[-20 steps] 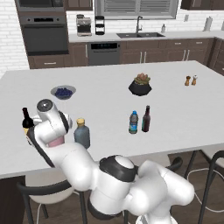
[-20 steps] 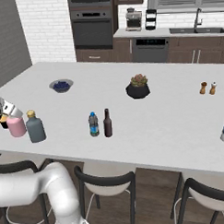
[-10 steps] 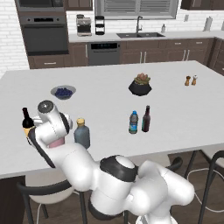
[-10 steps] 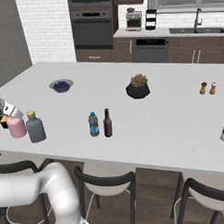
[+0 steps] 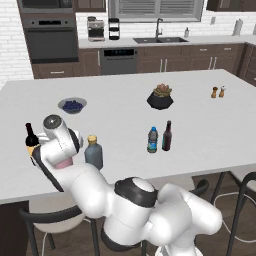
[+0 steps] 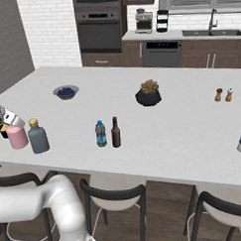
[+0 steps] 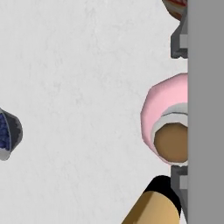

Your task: Move the plastic bottles in the middle to the plastics group, and the glass bottles in the middle to the glass group.

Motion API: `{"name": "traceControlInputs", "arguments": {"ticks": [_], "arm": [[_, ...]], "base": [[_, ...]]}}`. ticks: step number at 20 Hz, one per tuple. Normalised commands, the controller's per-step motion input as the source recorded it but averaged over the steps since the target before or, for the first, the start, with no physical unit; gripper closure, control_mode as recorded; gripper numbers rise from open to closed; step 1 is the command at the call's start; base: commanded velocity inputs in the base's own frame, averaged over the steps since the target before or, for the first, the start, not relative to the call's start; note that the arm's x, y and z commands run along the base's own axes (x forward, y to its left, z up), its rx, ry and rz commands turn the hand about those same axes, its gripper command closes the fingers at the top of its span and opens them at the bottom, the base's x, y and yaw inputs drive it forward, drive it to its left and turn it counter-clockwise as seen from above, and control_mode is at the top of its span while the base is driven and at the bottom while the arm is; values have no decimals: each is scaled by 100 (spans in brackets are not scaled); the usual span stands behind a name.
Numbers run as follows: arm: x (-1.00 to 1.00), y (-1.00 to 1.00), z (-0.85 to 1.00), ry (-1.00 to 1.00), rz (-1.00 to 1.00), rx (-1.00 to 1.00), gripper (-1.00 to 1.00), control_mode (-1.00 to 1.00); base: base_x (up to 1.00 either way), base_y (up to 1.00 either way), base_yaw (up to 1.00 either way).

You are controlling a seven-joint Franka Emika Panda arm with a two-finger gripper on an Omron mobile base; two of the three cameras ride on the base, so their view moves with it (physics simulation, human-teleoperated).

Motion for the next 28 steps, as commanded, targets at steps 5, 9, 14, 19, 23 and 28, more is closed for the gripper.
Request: {"name": "traceControlInputs", "arguments": {"ticks": [5,9,14,19,23,28], "arm": [[0,0,5,0,0,0,-100,-100],[-11,0,50,0,2,2,-100,-100],[-22,0,57,0,4,1,-100,-100],[-36,-15,46,0,1,0,-100,-100],[-37,-64,34,0,0,0,-100,-100],[-25,-87,28,0,0,1,-100,-100]], "base": [[0,0,0],[0,0,0],[0,0,0],[0,0,0],[0,0,0],[0,0,0]]}}
